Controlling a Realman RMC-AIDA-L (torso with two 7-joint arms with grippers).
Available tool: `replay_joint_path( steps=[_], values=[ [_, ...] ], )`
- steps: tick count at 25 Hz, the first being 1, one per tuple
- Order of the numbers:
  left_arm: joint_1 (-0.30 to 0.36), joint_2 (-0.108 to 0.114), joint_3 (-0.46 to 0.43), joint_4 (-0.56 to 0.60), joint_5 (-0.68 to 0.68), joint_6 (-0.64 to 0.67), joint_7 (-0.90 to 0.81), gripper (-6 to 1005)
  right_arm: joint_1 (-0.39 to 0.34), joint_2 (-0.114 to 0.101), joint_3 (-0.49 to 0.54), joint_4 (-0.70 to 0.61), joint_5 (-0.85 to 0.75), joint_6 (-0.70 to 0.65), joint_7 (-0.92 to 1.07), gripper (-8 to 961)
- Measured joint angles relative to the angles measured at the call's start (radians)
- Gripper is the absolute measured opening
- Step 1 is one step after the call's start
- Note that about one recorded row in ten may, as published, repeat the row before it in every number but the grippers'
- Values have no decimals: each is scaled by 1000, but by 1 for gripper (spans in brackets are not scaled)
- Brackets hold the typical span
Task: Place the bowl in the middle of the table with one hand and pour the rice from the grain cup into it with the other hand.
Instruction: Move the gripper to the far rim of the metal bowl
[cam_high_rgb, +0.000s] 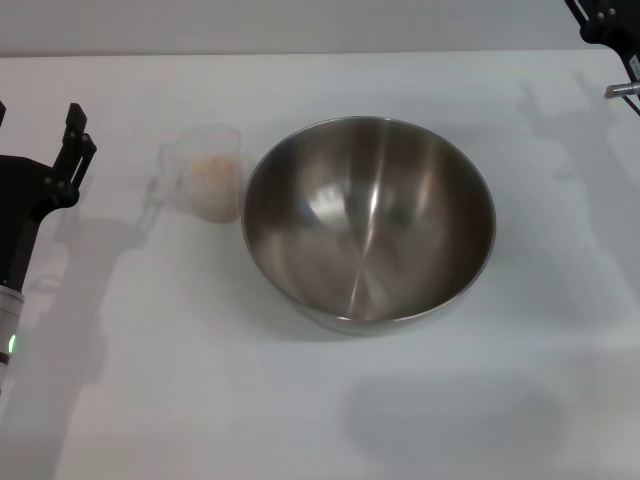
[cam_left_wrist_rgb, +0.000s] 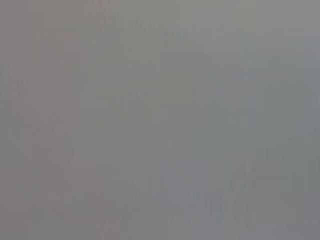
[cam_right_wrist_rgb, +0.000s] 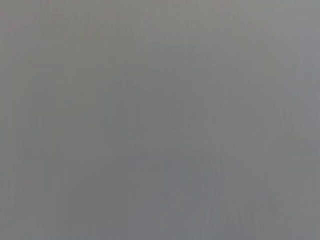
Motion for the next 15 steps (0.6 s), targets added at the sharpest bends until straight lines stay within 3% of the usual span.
replay_joint_path(
  steps=[15],
  values=[
    [2,0,-5,-2,0,0,0,810,-4,0,0,-4,0,-20,-1,790]
  ],
)
